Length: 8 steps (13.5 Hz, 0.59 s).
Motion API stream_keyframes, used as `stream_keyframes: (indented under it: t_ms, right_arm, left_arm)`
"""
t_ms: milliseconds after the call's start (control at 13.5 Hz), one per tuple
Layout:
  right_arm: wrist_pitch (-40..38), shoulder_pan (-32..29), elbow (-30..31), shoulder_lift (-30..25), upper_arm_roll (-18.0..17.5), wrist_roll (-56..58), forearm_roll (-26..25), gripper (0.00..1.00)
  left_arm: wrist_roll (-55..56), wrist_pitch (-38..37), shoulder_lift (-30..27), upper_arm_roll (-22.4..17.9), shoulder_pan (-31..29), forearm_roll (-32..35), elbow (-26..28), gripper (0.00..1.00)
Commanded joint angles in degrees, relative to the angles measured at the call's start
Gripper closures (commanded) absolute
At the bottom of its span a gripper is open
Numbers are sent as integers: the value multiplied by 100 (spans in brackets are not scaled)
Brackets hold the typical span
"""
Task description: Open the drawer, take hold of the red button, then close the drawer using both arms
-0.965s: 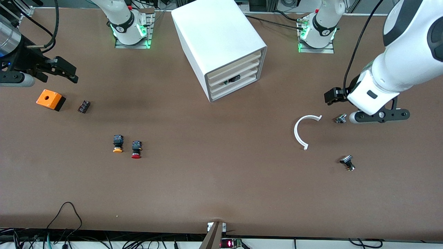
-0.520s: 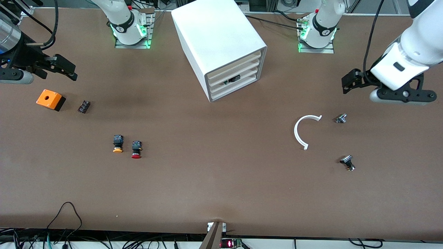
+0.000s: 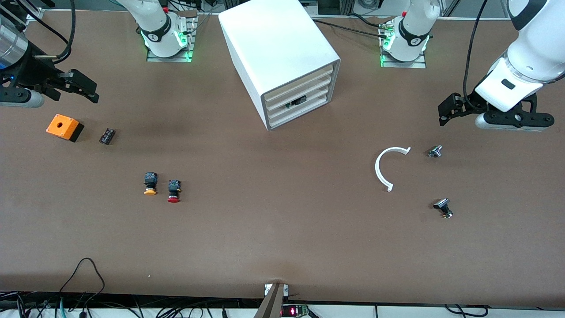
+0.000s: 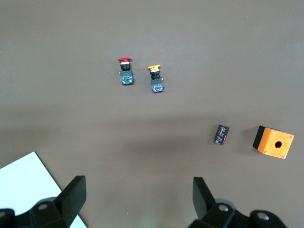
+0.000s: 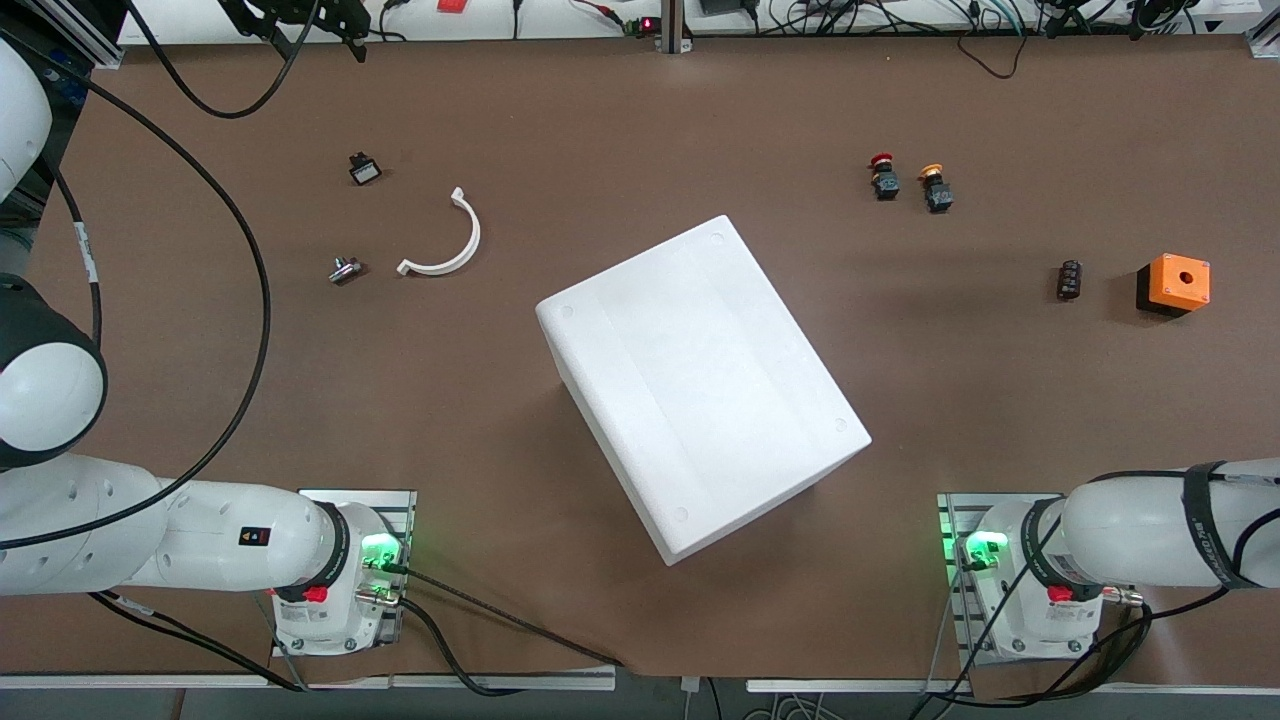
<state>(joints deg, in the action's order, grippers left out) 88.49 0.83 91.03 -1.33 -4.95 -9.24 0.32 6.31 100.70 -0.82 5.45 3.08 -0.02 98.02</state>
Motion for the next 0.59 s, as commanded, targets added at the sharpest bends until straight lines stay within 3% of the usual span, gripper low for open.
stream_keyframes:
  t_ms: [0, 520]
  right_arm:
    - [-16, -127, 65, -113, -111, -113, -50, 1]
    - [-25, -127, -67, -8, -102, -51, -15, 1]
  left_arm:
    - [-77, -190, -15, -114, 44, -112, -108, 1]
    - [-42, -551, -32, -62, 61, -77, -222, 1]
